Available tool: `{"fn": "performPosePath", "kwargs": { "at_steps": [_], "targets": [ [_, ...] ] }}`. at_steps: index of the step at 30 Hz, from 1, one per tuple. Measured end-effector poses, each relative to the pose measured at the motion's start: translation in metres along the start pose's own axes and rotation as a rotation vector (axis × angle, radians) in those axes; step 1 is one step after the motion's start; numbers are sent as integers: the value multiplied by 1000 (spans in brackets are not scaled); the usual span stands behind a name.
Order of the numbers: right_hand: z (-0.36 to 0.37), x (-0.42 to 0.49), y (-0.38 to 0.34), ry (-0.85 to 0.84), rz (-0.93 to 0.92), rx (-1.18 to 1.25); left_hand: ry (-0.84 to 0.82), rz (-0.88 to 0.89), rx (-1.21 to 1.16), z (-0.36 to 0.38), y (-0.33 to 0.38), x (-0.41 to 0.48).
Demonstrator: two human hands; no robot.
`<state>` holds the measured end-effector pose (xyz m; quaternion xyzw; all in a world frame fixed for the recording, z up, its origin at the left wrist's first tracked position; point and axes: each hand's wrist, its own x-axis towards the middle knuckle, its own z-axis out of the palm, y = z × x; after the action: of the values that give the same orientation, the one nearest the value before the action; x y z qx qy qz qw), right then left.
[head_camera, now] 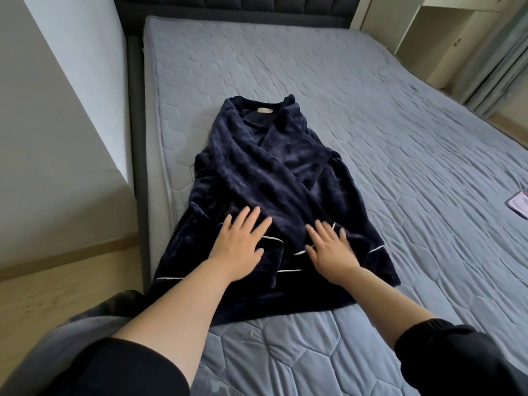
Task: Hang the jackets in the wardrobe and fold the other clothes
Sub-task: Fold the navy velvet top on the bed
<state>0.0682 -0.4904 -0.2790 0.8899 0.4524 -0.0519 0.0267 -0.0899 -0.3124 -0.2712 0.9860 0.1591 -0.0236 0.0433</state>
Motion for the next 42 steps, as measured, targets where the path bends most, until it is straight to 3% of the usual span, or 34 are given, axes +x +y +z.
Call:
{"fn": "performPosePath", "kwargs": {
  "at_steps": [1,3,7,10,13,15,19,21,24,26,31,39,42],
  "targets": [
    [8,0,2,-123,30,6,-84,17,0,9,2,-4],
    [12,5,1,-146,47,13,-159,-2,-30,21,2,-9],
    [9,3,-6,165,28,-9,-91,10,-40,25,-4,-9],
    [23,-10,6,-19,206,38,-103,22,-54,28,-3,-13],
    [21,-4,2,-11,303,225,-58,8,-165,23,-3,-9],
    [14,4,-10,86,347,302,26,-87,-407,16,-4,-1],
    [-6,31,-36,214,245,310,155,-491,-956,-2,-12,13],
    [-20,61,-53,219,172,349,184,-642,-1170,-10,-27,26],
    [-35,112,-74,167,136,403,114,-859,-1715,-25,-58,46],
    [-40,147,-83,98,144,391,113,-910,-1873,-31,-76,52],
    [-16,192,-99,-108,250,325,154,-890,-2001,-24,-100,73],
    [24,192,-112,-28,200,139,280,-945,-1867,-20,-116,131],
    [28,194,-113,-12,203,119,347,-1022,-2114,-20,-130,135]
  ]
}}
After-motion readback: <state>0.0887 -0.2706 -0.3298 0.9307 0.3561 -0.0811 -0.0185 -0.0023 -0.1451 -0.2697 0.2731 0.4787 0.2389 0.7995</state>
